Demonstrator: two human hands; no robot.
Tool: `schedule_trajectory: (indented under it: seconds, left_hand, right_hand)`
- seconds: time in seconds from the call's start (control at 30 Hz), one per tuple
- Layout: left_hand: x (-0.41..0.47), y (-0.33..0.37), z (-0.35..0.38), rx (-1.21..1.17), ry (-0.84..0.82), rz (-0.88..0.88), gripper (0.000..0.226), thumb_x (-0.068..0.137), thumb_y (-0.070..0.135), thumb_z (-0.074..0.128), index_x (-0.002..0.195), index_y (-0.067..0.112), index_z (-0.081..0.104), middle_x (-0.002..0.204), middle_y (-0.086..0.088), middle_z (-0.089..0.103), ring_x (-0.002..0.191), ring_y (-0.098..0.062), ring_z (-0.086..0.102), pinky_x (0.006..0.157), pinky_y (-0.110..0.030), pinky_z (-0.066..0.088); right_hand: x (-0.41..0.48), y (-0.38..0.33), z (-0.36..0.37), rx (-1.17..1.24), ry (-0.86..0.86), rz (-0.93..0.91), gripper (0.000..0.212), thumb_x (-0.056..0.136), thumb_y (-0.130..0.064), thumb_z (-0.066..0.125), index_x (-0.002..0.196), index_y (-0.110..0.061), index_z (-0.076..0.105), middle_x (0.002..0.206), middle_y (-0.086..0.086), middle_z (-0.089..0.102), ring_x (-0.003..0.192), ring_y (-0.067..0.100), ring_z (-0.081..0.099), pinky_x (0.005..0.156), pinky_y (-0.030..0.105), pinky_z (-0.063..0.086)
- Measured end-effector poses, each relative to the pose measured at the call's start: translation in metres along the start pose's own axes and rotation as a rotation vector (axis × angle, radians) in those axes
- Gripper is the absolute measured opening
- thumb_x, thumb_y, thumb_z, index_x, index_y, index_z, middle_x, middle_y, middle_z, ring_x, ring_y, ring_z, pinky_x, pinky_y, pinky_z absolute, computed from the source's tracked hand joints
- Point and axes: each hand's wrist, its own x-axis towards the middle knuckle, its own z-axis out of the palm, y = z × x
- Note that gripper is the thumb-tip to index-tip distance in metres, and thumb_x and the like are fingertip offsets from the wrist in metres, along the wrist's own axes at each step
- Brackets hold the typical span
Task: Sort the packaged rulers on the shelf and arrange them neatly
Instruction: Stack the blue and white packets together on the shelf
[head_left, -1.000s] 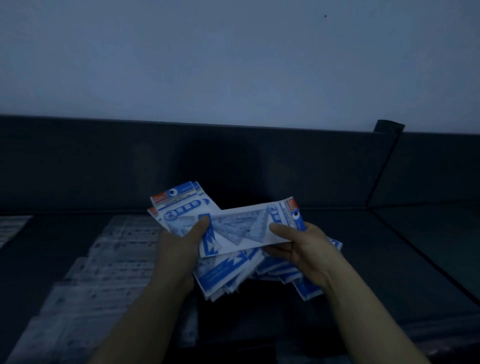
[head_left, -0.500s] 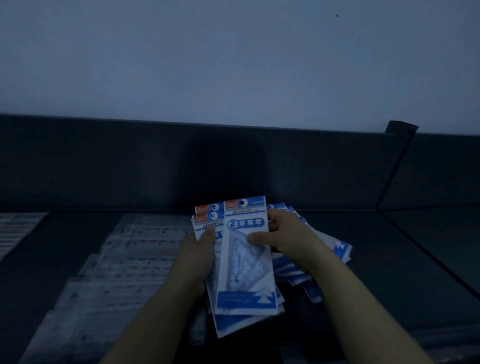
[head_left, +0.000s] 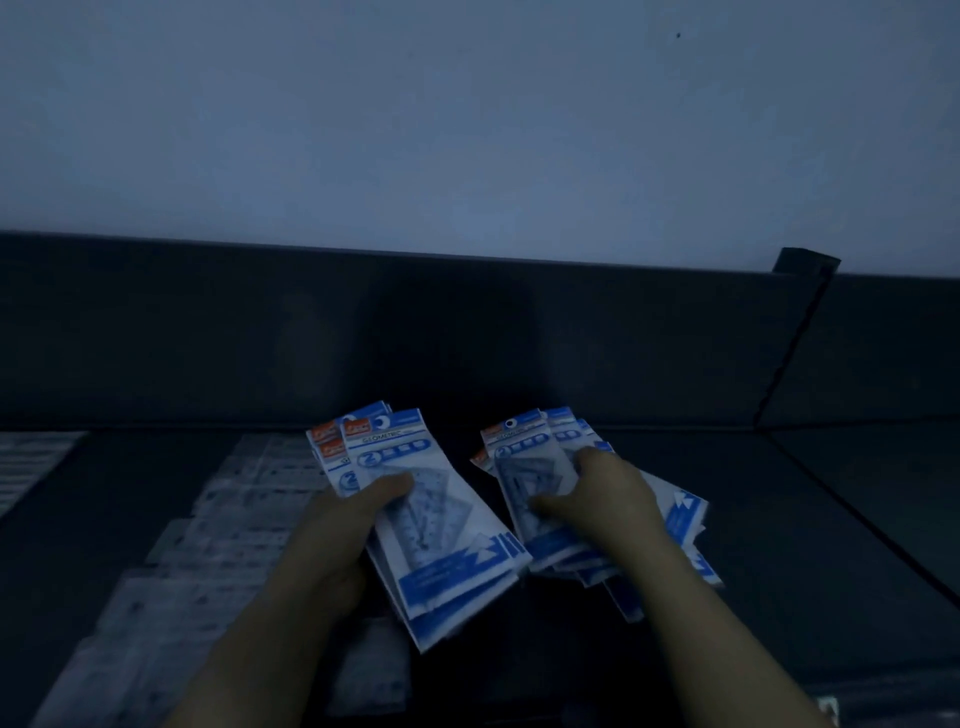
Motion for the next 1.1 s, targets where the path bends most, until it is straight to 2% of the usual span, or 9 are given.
schedule_trajectory:
  seconds: [0.17,0.27,0.37,0.5,0.63,0.73,0.83,0.93,1.1]
  left_hand:
    - [0.007,-0.005,0.002,-0.023,0.022,0.049,0.011,0.086,0.002,0.065,0.093,0.01,0.065,0.092,-0.014,0.071,0.081,-0.029,0.067,0.07,-0.036,0.055]
    - [0.012,-0.007,0.004,0.037,0.03,0.095,0.01,0.087,0.002,0.065,0.094,0.01,0.064,0.096,-0.016,0.07,0.083,-0.03,0.067,0.073,-0.037,0.054]
    - [0.014,-0.009,0.01,0.044,0.012,0.096,0.006,0.088,0.005,0.065,0.091,0.01,0.065,0.094,-0.015,0.071,0.081,-0.029,0.068,0.07,-0.036,0.055]
    - [0.012,-0.01,0.025,0.011,-0.044,0.098,0.009,0.084,0.015,0.07,0.09,0.009,0.068,0.084,-0.011,0.074,0.069,-0.024,0.071,0.057,-0.031,0.057]
    - [0.009,-0.016,0.033,0.013,-0.091,0.111,0.018,0.077,0.003,0.073,0.093,0.009,0.067,0.082,-0.008,0.075,0.067,-0.021,0.072,0.052,-0.03,0.058]
    - [0.009,-0.022,0.032,0.026,-0.068,0.13,0.019,0.079,0.003,0.071,0.096,0.01,0.067,0.084,-0.007,0.074,0.064,-0.018,0.072,0.051,-0.029,0.057]
    - [0.01,-0.021,0.038,0.05,-0.061,0.127,0.021,0.08,0.004,0.072,0.1,0.009,0.068,0.089,-0.009,0.074,0.074,-0.024,0.072,0.064,-0.036,0.059]
    - [0.012,-0.018,0.051,0.066,-0.054,0.105,0.017,0.08,0.003,0.072,0.095,0.009,0.068,0.09,-0.011,0.073,0.081,-0.029,0.07,0.075,-0.042,0.057]
    - [0.019,-0.016,0.067,0.092,0.021,0.068,0.012,0.081,-0.002,0.069,0.086,0.008,0.067,0.078,-0.009,0.07,0.069,-0.025,0.067,0.059,-0.033,0.054]
  right_hand:
    - [0.002,0.0,-0.004,0.31,0.029,-0.057,0.014,0.093,-0.027,0.054,0.087,-0.015,0.06,0.073,-0.003,0.059,0.071,0.016,0.058,0.065,0.03,0.046]
    - [-0.009,-0.005,-0.012,0.633,0.097,-0.044,0.012,0.094,-0.022,0.056,0.085,-0.016,0.06,0.075,0.001,0.063,0.063,0.012,0.055,0.055,0.024,0.044]
    - [-0.024,-0.016,-0.016,0.848,0.037,-0.026,0.011,0.093,-0.019,0.058,0.09,-0.009,0.063,0.077,0.003,0.067,0.064,0.012,0.059,0.053,0.021,0.047]
    - [-0.037,-0.026,-0.006,0.732,-0.024,-0.091,0.012,0.092,-0.023,0.059,0.089,-0.012,0.063,0.076,-0.002,0.068,0.063,0.006,0.06,0.051,0.013,0.045]
    - [-0.041,-0.019,0.001,0.617,0.053,-0.161,0.013,0.09,-0.031,0.061,0.092,-0.018,0.064,0.083,-0.005,0.068,0.073,0.007,0.062,0.055,0.013,0.045]
    - [-0.027,0.005,-0.011,0.248,0.152,-0.112,0.033,0.088,-0.047,0.058,0.107,-0.021,0.06,0.102,-0.005,0.063,0.086,0.009,0.057,0.062,0.02,0.044]
    - [-0.008,0.026,-0.015,-0.065,0.083,-0.038,0.063,0.077,-0.062,0.061,0.117,-0.015,0.055,0.116,0.006,0.058,0.108,0.025,0.05,0.083,0.032,0.044]
    - [0.005,0.029,-0.02,0.097,-0.097,-0.004,0.063,0.072,-0.056,0.069,0.114,-0.014,0.05,0.108,0.002,0.056,0.1,0.021,0.054,0.078,0.032,0.049]
    - [0.023,0.034,-0.026,0.277,-0.144,-0.129,0.024,0.083,-0.032,0.067,0.078,-0.015,0.051,0.076,-0.001,0.055,0.07,0.013,0.054,0.061,0.03,0.042]
